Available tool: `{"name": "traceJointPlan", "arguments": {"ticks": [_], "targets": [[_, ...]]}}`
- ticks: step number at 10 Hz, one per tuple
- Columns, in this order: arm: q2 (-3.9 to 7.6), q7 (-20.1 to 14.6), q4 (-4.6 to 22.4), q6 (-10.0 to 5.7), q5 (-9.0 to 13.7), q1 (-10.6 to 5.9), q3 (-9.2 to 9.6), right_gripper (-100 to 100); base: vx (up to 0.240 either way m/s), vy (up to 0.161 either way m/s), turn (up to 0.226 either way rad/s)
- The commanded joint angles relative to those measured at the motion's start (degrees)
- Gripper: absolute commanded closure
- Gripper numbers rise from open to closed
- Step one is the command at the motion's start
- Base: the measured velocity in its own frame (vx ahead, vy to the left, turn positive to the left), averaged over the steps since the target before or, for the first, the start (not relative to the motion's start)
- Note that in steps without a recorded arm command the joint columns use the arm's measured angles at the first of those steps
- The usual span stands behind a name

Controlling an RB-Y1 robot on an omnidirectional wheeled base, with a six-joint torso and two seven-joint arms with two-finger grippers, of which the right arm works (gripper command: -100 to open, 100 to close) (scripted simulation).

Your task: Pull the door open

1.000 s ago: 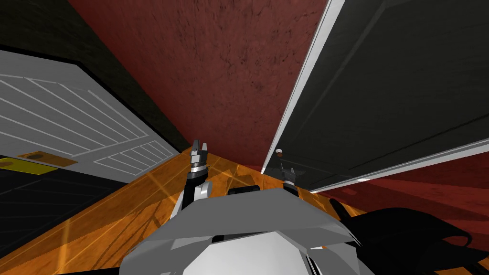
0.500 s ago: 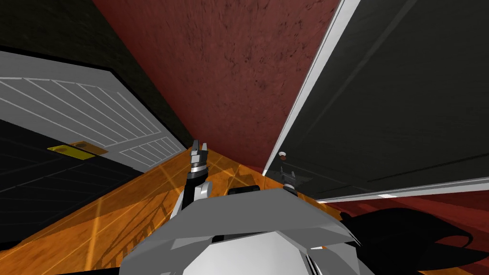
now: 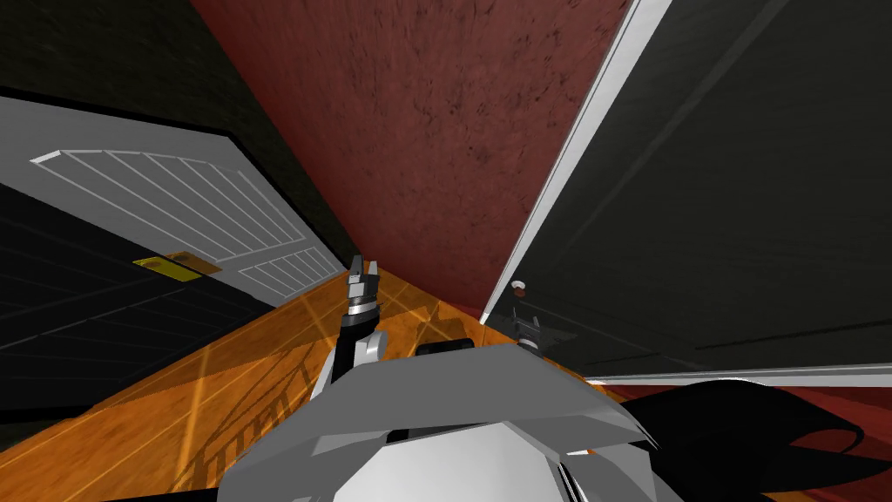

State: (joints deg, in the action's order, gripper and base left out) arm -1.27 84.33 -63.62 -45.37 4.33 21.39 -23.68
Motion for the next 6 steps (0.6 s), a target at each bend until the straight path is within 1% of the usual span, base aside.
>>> {"name": "traceJointPlan", "arguments": {"ticks": [1, 4, 5, 6], "targets": [[1.75, -0.72, 1.25, -0.43, 0.07, -0.49, -0.10, -100, 0.132, -0.041, -0.024], [5.02, -2.71, 4.42, -1.53, 0.29, -1.52, -0.34, -100, 0.172, -0.045, -0.025], [5.45, -3.07, 4.99, -1.73, 0.32, -1.70, -0.38, -100, 0.171, -0.038, -0.013], [6.23, -3.78, 6.11, -2.11, 0.40, -2.06, -0.46, -100, 0.153, -0.037, -0.025]]}}
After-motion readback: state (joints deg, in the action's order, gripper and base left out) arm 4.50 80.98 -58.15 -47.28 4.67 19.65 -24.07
